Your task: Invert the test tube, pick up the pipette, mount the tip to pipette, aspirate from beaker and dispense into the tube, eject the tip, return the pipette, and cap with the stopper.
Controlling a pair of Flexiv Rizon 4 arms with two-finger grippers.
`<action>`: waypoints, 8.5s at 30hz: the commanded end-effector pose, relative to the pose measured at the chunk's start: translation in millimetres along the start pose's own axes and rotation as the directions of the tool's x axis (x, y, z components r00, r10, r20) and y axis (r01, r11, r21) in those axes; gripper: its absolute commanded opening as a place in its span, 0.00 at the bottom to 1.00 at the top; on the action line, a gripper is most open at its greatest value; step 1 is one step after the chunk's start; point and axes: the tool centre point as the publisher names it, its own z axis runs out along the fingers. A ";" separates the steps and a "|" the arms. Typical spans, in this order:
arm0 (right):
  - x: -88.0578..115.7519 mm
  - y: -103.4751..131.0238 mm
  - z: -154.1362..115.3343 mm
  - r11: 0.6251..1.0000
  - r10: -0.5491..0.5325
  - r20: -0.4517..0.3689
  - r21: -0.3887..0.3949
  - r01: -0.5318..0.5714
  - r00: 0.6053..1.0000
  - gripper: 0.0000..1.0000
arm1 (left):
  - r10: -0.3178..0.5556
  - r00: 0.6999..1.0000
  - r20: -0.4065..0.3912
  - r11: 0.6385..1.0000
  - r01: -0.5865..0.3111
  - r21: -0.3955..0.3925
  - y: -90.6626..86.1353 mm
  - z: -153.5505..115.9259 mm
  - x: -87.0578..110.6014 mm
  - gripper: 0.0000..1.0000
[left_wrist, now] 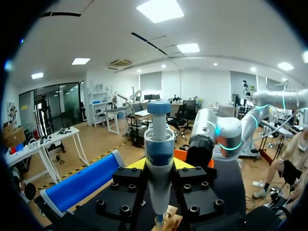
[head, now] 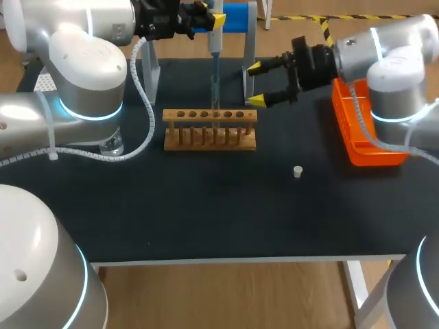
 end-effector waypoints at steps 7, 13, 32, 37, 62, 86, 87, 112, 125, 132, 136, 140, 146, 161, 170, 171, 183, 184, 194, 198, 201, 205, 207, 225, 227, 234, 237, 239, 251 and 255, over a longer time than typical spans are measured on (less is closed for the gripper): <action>-17.3 -13.2 42.9 1.000 0.006 -0.056 0.017 -0.005 0.998 1.00 | 0.000 1.000 -0.001 1.000 0.000 0.004 0.7 -0.2 -0.3 0.00; -17.7 -16.4 56.8 1.000 0.015 -0.068 0.021 -0.014 0.998 1.00 | 0.000 1.000 -0.001 1.000 0.000 0.004 0.7 -0.2 -0.3 0.00; -14.9 -12.4 99.4 0.998 0.020 -0.073 0.064 -0.015 0.997 1.00 | 0.000 1.000 -0.001 1.000 0.000 0.004 0.7 -0.2 -0.3 0.00; -16.1 -13.8 104.5 0.995 0.017 -0.049 0.100 -0.012 0.999 1.00 | 0.000 1.000 -0.001 1.000 0.000 0.004 0.7 -0.2 -0.3 0.00; -19.6 -23.6 116.2 0.986 0.016 -0.003 0.166 -0.015 1.000 1.00 | 0.000 1.000 -0.001 1.000 0.000 0.004 0.7 -0.2 -0.3 0.00; -20.8 -25.0 116.2 0.984 0.015 0.005 0.179 -0.015 1.000 1.00 | 0.000 1.000 -0.001 1.000 0.000 0.004 0.7 -0.2 -0.3 0.00; -20.8 -25.0 116.2 0.984 0.015 0.005 0.179 -0.015 1.000 1.00 | 0.001 1.000 -0.001 1.000 -0.001 0.004 0.4 -0.1 0.0 0.00; -20.8 -25.0 116.2 0.984 0.015 0.005 0.179 -0.015 1.000 1.00 | 0.041 0.999 0.014 0.999 -0.041 -0.005 -17.5 -5.6 9.9 0.00; -20.8 -25.0 116.2 0.984 0.015 0.005 0.179 -0.015 1.000 1.00 | 0.059 0.998 0.018 0.998 -0.059 -0.015 -26.5 -5.8 14.8 0.00; -20.8 -25.0 116.2 0.984 0.015 0.005 0.179 -0.015 1.000 1.00 | 0.069 0.997 0.027 0.998 -0.068 -0.018 -33.1 -7.3 16.9 0.00; -20.8 -25.0 116.2 0.984 0.015 0.005 0.179 -0.015 1.000 1.00 | 0.077 0.997 0.029 0.997 -0.077 -0.018 -38.0 -8.0 18.4 0.00; -20.8 -25.0 116.2 0.984 0.015 0.005 0.179 -0.015 1.000 1.00 | 0.094 0.995 0.030 0.995 -0.094 -0.022 -43.9 -8.8 20.9 0.00; -20.8 -25.0 116.2 0.984 0.015 0.005 0.179 -0.015 1.000 1.00 | 0.099 0.995 0.032 0.995 -0.099 -0.013 -51.3 -11.3 24.0 0.00; -20.8 -25.0 116.2 0.984 0.015 0.005 0.179 -0.015 1.000 1.00 | 0.123 0.992 0.041 0.992 -0.122 -0.031 -65.7 -15.9 31.0 0.00; -20.8 -25.0 116.2 0.984 0.015 0.005 0.179 -0.015 1.000 1.00 | 0.142 0.988 0.059 0.990 -0.141 -0.014 -75.1 -22.2 35.3 0.00; -20.8 -25.0 116.2 0.984 0.015 0.005 0.179 -0.015 1.000 1.00 | 0.142 0.988 0.063 0.990 -0.142 -0.012 -75.2 -24.2 35.4 0.00; -20.8 -25.0 116.2 0.984 0.015 0.005 0.179 -0.015 1.000 1.00 | 0.123 0.965 0.232 0.992 -0.122 -0.016 -64.9 -92.1 35.9 0.00; -20.8 -25.0 116.2 0.984 0.015 0.005 0.179 -0.015 1.000 1.00 | 0.116 0.963 0.244 0.993 -0.115 -0.019 -61.3 -98.5 38.1 0.00; -20.8 -25.0 116.2 0.984 0.015 0.005 0.179 -0.015 1.000 1.00 | 0.072 0.954 0.291 0.997 -0.060 -0.048 -11.9 -142.6 75.5 0.00; -20.8 -25.0 116.2 0.984 0.015 0.005 0.179 -0.015 1.000 1.00 | 0.065 0.957 0.283 0.998 -0.057 -0.035 -0.1 -148.9 88.1 0.00; -20.8 -25.0 116.2 0.984 0.015 0.005 0.179 -0.015 1.000 1.00 | 0.061 0.960 0.272 0.998 -0.053 -0.035 8.6 -148.6 95.6 0.00; -20.8 -25.0 116.2 0.984 0.015 0.005 0.179 -0.015 1.000 1.00 | 0.062 0.968 0.245 0.998 -0.057 -0.029 18.8 -142.5 106.2 0.00; -20.8 -25.0 116.2 0.984 0.015 0.005 0.179 -0.015 1.000 1.00 | 0.066 0.971 0.228 0.998 -0.065 -0.014 22.1 -138.2 111.6 0.00; -20.8 -25.0 116.2 0.984 0.015 0.005 0.179 -0.015 1.000 1.00 | 0.095 0.992 0.079 0.995 -0.097 0.026 38.4 -95.1 141.4 0.00; -20.8 -25.0 116.2 0.984 0.015 0.005 0.179 -0.015 1.000 1.00 | 0.096 0.993 0.069 0.995 -0.098 0.029 39.2 -92.8 142.1 0.00; -20.8 -25.0 116.2 0.984 0.015 0.005 0.179 -0.015 1.000 1.00 | 0.102 0.994 0.031 0.993 -0.104 0.061 41.2 -84.4 146.6 0.00; -20.8 -25.0 116.2 0.984 0.015 0.005 0.179 -0.015 1.000 1.00 | 0.108 0.994 0.001 0.991 -0.108 0.074 40.9 -81.9 147.8 0.00; -20.8 -25.0 116.2 0.984 0.015 0.005 0.179 -0.015 1.000 1.00 | 0.110 0.994 -0.011 0.991 -0.109 0.079 41.6 -80.1 148.4 0.00; -20.8 -25.0 116.2 0.984 0.015 0.005 0.179 -0.015 1.000 1.00 | 0.122 0.989 -0.085 0.989 -0.114 0.092 43.1 -68.5 152.2 0.00; -20.8 -25.0 116.2 0.984 0.015 0.005 0.179 -0.015 1.000 1.00 | 0.122 0.988 -0.096 0.990 -0.114 0.085 43.7 -67.6 152.2 0.00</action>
